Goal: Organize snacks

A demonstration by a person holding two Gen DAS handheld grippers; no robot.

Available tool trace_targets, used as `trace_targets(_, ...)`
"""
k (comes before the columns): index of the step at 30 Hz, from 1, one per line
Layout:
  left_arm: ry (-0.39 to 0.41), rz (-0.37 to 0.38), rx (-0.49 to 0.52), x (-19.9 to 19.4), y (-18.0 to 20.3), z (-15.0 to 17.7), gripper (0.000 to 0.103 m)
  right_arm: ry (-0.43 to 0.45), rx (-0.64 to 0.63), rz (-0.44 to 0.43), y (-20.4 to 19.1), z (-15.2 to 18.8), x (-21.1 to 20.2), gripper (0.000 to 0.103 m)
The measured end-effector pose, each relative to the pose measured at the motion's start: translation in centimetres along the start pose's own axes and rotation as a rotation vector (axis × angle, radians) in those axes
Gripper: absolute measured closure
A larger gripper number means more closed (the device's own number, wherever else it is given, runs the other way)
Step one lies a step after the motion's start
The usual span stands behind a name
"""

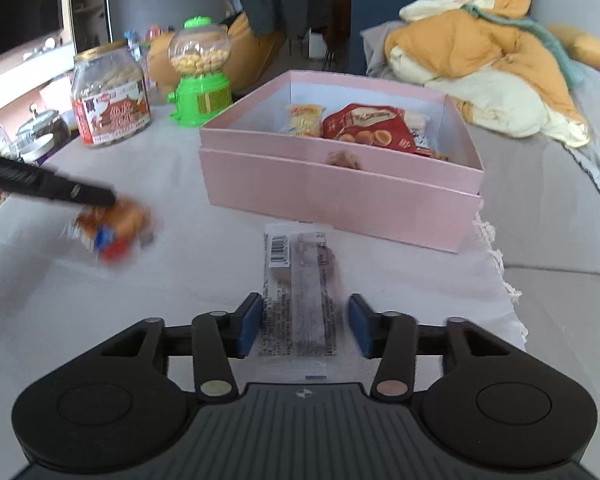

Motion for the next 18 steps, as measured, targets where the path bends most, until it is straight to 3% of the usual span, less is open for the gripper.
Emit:
trace_targets(1,0.016,-0.011,0.062,-0.7,0.8,0.2,0.066,0.011,-0.002,0.019,0.1,0.1,0.1,0.037)
trace_targets(4,0.038,-0.055,0.295,-2.0,2.6,0.9,0.066,-0.010,0.036,0.020,0.6,0.0,0.8,0.019)
trace_targets(8,-0.014,-0.053,0.459,-2.5,4.8,2.2,0.066,-0.028,0.032,-0.030,0.3,0.1,1.1,0.007)
trace_targets(12,-0.051,-0.107,0.532,-1.0,5.9,2.7,0.065,-0.032,0.029,-0.041,0.2,0.2,1.1,0.005)
trace_targets(18,-0.049,-0.176,0.481,2.3,7.3,2.3,0.064,-0.024,0.061,-0.056,0.7,0.2,0.9,0.005)
Point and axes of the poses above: each gripper's, at about its wrist camera, not at the fingertips, and x roughly the way its jaws point, y to its right, z to its underside, the point moved 4 cm from there along x, roughly the way its jaws point, and after that the axes turned 13 degrees about y, right-handed, at the moved point
